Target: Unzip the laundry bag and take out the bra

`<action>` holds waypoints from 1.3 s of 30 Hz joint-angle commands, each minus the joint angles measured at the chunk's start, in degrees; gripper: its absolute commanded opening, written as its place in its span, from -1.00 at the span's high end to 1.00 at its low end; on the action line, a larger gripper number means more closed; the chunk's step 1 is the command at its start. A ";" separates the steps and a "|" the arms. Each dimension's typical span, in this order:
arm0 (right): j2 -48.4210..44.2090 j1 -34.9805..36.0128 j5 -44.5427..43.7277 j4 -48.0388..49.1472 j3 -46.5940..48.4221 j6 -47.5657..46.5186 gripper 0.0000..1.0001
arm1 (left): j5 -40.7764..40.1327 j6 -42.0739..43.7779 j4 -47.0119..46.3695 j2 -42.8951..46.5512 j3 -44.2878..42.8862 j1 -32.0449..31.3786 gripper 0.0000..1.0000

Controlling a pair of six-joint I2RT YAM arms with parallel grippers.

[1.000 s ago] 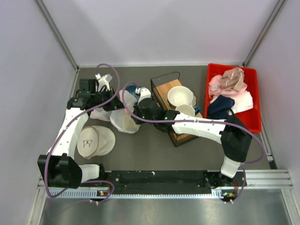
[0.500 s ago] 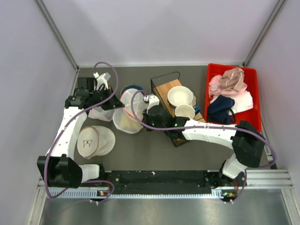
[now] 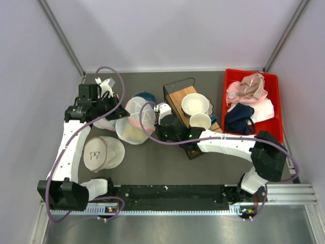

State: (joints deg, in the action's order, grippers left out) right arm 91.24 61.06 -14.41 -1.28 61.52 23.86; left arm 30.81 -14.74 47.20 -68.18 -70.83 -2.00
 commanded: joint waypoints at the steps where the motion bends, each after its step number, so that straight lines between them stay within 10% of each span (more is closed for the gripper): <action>1: -1.50 -0.59 -1.41 -3.64 3.43 -2.93 1.00 | 1.35 0.60 -5.01 2.52 -1.69 0.95 1.00; 3: -3.34 -0.59 2.54 -2.77 3.70 -3.73 0.08 | 3.21 -0.90 -6.41 2.70 2.25 0.68 1.00; 6: -7.30 -0.50 5.97 -0.57 3.61 -4.08 -0.45 | 2.32 -3.18 -10.10 2.71 10.34 0.77 1.00; 14: -10.82 -0.50 6.68 -2.67 6.42 -2.15 -0.53 | 2.77 -23.11 -18.81 13.23 25.02 0.42 1.00; 16: -10.91 -0.50 6.07 -3.81 7.21 -1.80 -0.53 | 1.02 -24.45 -17.94 17.62 25.91 0.24 0.54; 18: -11.08 -0.50 5.28 -4.43 7.48 -1.71 -0.53 | -2.14 -22.62 -12.35 19.40 23.20 0.24 -0.40; 20: -11.26 -0.50 4.84 -4.96 7.48 -1.53 -0.54 | -8.61 -19.90 -8.81 20.81 18.30 0.24 -0.77; 39: -12.58 -0.50 4.13 -7.77 5.98 0.31 -0.55 | -15.51 -13.38 -9.49 3.15 4.83 -3.27 -0.59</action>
State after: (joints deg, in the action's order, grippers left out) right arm 81.19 61.04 -9.45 -9.54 66.52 23.16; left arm 15.92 -29.39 40.05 -63.64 -61.84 -3.27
